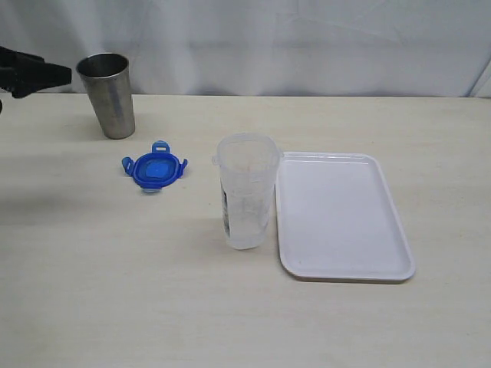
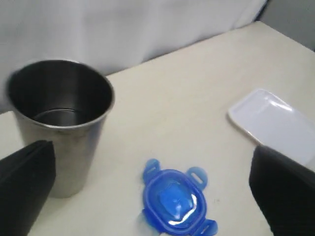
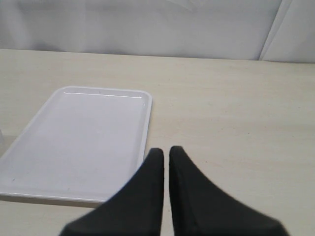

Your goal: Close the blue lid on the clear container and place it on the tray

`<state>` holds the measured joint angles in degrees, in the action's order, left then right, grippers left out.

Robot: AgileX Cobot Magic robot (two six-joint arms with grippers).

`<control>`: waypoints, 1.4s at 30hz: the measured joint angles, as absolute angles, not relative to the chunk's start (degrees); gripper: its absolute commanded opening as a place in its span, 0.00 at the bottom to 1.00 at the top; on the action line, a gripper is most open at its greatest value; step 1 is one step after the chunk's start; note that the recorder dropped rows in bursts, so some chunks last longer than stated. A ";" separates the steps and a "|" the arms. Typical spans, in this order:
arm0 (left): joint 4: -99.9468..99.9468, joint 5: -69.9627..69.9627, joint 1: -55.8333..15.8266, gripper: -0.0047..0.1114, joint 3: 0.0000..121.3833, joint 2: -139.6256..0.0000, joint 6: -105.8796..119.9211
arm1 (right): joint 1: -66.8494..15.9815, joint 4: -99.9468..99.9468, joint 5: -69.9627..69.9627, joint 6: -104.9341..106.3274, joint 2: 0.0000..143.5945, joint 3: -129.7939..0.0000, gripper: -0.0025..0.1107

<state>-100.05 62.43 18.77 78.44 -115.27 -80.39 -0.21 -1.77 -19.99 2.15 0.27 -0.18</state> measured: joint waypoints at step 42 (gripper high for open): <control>-94.67 37.14 24.64 0.92 37.46 -48.96 -118.88 | -0.21 -1.77 -19.99 2.15 0.27 -0.18 0.06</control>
